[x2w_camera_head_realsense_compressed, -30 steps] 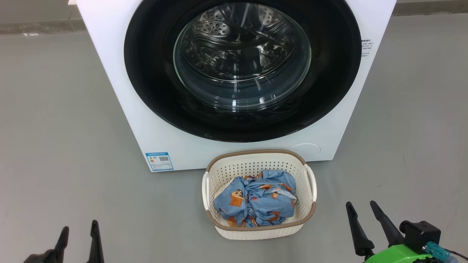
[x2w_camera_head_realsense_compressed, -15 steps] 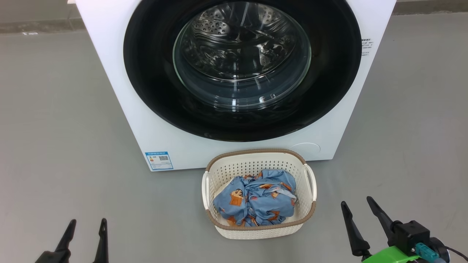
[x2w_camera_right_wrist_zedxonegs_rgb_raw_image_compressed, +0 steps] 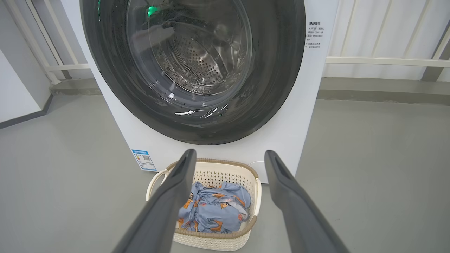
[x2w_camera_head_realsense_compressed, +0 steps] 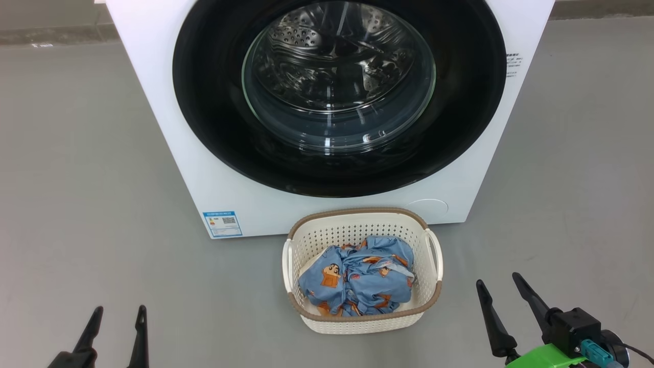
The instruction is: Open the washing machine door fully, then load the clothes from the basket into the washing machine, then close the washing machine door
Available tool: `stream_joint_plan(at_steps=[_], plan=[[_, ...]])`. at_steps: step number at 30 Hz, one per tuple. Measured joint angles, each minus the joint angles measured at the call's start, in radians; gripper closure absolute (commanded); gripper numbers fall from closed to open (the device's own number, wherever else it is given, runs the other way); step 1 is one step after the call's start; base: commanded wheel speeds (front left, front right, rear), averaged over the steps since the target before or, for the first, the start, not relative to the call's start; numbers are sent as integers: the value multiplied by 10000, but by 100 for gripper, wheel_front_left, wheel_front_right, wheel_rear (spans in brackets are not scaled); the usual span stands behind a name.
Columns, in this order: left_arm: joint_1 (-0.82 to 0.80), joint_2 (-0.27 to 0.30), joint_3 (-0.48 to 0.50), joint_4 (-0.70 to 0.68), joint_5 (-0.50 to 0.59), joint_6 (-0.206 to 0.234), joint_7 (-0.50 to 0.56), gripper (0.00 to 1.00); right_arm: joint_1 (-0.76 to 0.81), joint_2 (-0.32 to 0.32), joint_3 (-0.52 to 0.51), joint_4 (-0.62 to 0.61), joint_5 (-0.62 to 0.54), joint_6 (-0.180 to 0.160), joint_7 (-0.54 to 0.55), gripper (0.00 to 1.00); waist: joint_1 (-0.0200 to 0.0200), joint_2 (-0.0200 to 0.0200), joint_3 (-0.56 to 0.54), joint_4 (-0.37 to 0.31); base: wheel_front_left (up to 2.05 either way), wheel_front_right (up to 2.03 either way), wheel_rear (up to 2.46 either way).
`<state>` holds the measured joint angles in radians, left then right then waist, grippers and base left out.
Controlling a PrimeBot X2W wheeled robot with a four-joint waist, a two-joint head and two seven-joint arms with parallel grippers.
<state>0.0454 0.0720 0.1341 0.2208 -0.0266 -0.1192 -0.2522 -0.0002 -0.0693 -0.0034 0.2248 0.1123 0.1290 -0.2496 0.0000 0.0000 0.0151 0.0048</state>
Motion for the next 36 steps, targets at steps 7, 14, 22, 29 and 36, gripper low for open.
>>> stream_joint_plan(at_steps=[7, 14, 22, 29, 36], plan=[[0, 0, 46, 2, -2, -12, -4, 0, 1, 0, -38, -6, 0, 0, 0, 0, 0, 1, -19, -2, 0, 0, 0], [0, -4, 58, 13, -2, -13, -4, 0, 7, 6, -69, -6, 2, 0, 0, 0, 0, 1, -42, -1, 0, 0, 0], [0, -15, 109, 25, -8, -44, -6, 0, 11, 13, -222, -15, 35, 0, 0, 0, 0, 0, -17, -3, 0, 0, 0], [0, -31, 155, 29, -8, -46, -21, 0, 14, 19, -244, -29, 35, 0, 0, 0, 0, 0, -26, -15, 0, 0, 0], [-1, -69, 186, 63, -75, -88, -29, 0, 16, 23, -240, -40, 35, 0, 0, 0, 0, 0, -12, -10, 5, 6, -11]])
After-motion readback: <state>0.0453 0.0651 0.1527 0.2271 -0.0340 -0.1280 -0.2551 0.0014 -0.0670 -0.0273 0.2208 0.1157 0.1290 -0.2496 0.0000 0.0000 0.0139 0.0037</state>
